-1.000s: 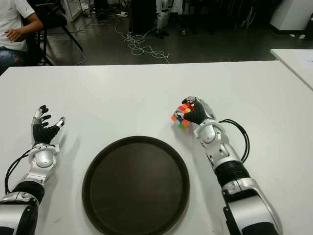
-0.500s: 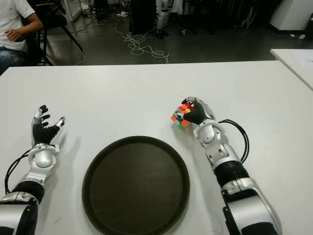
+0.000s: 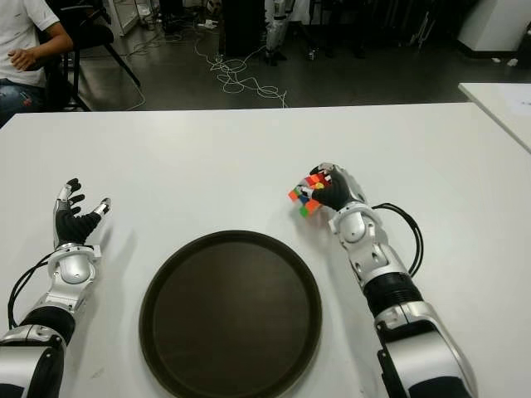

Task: Pick up the Rubik's Cube and put it in the plate

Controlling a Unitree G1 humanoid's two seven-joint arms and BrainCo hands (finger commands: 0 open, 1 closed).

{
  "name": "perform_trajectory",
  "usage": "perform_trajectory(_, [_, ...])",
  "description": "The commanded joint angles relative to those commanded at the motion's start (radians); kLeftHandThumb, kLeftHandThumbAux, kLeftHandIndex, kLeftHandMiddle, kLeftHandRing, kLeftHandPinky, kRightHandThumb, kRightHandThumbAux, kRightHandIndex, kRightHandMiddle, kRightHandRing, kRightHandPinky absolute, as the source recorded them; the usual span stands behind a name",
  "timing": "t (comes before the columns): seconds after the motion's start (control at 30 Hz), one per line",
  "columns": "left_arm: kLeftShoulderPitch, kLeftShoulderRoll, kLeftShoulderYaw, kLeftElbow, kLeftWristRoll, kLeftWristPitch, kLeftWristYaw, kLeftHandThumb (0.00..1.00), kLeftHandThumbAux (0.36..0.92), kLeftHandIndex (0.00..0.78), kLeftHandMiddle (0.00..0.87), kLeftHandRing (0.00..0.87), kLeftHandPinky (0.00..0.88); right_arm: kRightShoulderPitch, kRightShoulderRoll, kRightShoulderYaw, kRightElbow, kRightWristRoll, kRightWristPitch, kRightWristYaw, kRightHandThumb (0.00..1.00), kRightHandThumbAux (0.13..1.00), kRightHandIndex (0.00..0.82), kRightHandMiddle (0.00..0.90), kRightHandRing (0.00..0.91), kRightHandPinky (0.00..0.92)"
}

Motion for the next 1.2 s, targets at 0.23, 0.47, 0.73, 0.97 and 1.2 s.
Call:
perform_trajectory(0.23, [-0.001, 0.002, -0.010, 0.001, 0.014, 0.007, 0.015, 0.089, 0.721, 0.102, 0.162, 0.171, 0.181, 0.009, 0.010, -0.044, -0.008, 0.053, -0.090, -0.028, 0.698, 0.722, 0.437, 0.790, 0.801, 0.798])
perform_trajectory(0.47, [-0.002, 0.002, -0.013, -0.001, 0.017, 0.007, 0.018, 0.105, 0.739, 0.113, 0.170, 0.180, 0.199, 0.022, 0.040, -0.121, -0.004, 0.170, -0.250, -0.001, 0.698, 0.722, 0.439, 0.807, 0.817, 0.809])
perform_trajectory(0.73, [-0.001, 0.001, -0.013, -0.004, 0.015, 0.005, 0.014, 0.104, 0.730, 0.113, 0.178, 0.186, 0.211, 0.046, 0.075, -0.195, -0.069, 0.333, -0.273, 0.138, 0.695, 0.723, 0.439, 0.798, 0.811, 0.796])
perform_trajectory(0.97, [-0.002, 0.000, -0.010, -0.002, 0.014, 0.008, 0.020, 0.138, 0.721, 0.105, 0.162, 0.171, 0.187, 0.055, 0.098, -0.258, -0.149, 0.511, -0.133, 0.306, 0.694, 0.725, 0.437, 0.777, 0.790, 0.781])
perform_trajectory(1.2, [0.000, 0.001, -0.005, -0.004, 0.006, 0.003, 0.010, 0.140, 0.725, 0.104, 0.158, 0.168, 0.186, 0.044, 0.120, -0.329, -0.189, 0.667, 0.048, 0.405, 0.697, 0.725, 0.438, 0.786, 0.797, 0.799])
